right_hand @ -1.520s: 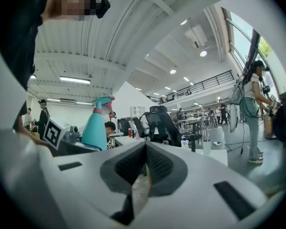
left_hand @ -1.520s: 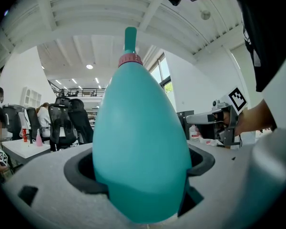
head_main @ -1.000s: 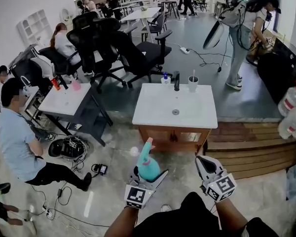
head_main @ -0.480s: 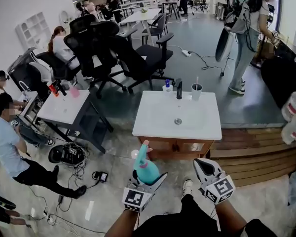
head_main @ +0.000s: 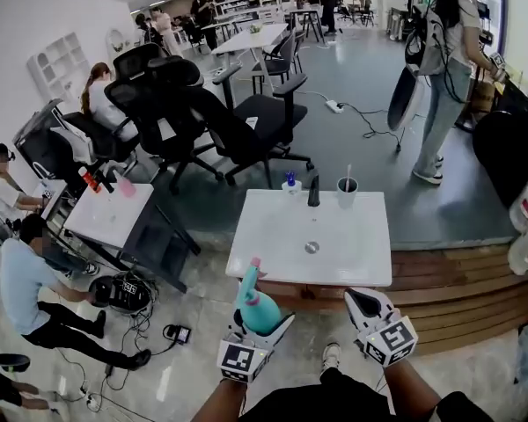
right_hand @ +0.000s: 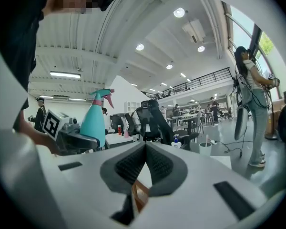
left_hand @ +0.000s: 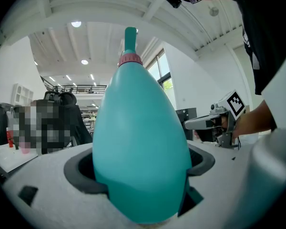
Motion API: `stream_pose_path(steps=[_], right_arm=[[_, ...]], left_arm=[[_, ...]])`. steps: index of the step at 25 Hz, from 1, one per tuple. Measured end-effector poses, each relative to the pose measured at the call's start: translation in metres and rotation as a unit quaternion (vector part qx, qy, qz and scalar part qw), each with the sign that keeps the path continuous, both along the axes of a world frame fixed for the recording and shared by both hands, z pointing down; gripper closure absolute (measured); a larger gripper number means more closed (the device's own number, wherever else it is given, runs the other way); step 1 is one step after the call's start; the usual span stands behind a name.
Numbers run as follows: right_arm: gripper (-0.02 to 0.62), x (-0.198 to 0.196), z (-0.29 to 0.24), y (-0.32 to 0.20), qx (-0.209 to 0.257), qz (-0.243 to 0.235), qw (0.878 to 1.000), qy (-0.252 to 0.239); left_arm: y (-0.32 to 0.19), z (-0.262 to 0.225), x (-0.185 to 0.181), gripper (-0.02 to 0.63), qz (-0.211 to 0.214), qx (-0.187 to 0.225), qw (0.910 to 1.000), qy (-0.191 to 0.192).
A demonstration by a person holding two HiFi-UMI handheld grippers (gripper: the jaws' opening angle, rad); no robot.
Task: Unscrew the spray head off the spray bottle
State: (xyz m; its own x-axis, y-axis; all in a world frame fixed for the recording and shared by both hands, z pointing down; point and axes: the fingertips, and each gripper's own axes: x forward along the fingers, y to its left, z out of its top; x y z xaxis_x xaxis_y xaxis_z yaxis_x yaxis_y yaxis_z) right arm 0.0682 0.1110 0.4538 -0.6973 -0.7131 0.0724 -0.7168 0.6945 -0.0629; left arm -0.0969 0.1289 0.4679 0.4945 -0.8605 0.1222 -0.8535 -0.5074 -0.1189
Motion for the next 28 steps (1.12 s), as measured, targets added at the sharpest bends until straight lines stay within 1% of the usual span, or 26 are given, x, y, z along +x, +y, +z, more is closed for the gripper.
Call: stream_pose_path(steps=[3,5,8,13,17,22,28], right_arm=[[0.591,0.018,0.0,-0.031,0.002,-0.002,1.0,-0.002],[0.591,0.031,0.001,-0.049,-0.001,0.003,1.0,-0.001],[0.591,0.048,0.004,-0.076,-0.008,0.012,1.0,-0.004],[0.591,0.058,0.003,-0.112,-0.011,0.006,1.0,-0.007],[0.591,0.063,0.008,-0.138,-0.012,0.0,1.0,-0.009],[0.591,0.05,0.011,-0.165,-0.013,-0.007,1.0,-0.022],[0.591,0.017,0.015,-0.196,-0.015,-0.025,0.999,-0.017]], left_arm=[[-0.03,0.0,0.013,0.13,-0.007,-0.003,1.0,-0.002],[-0.049,0.001,0.021,0.13,-0.009,-0.008,0.9999,-0.004],[-0.076,-0.001,0.03,0.13,-0.009,-0.004,0.9999,-0.006],[-0.112,0.002,0.039,0.13,-0.019,-0.013,0.9997,-0.005],[-0.133,0.005,0.042,0.13,-0.028,-0.011,0.9995,-0.014],[-0.152,0.013,0.029,0.13,-0.032,-0.007,0.9991,-0.029],[-0.182,0.024,0.006,0.13,-0.036,-0.018,0.9989,-0.024]])
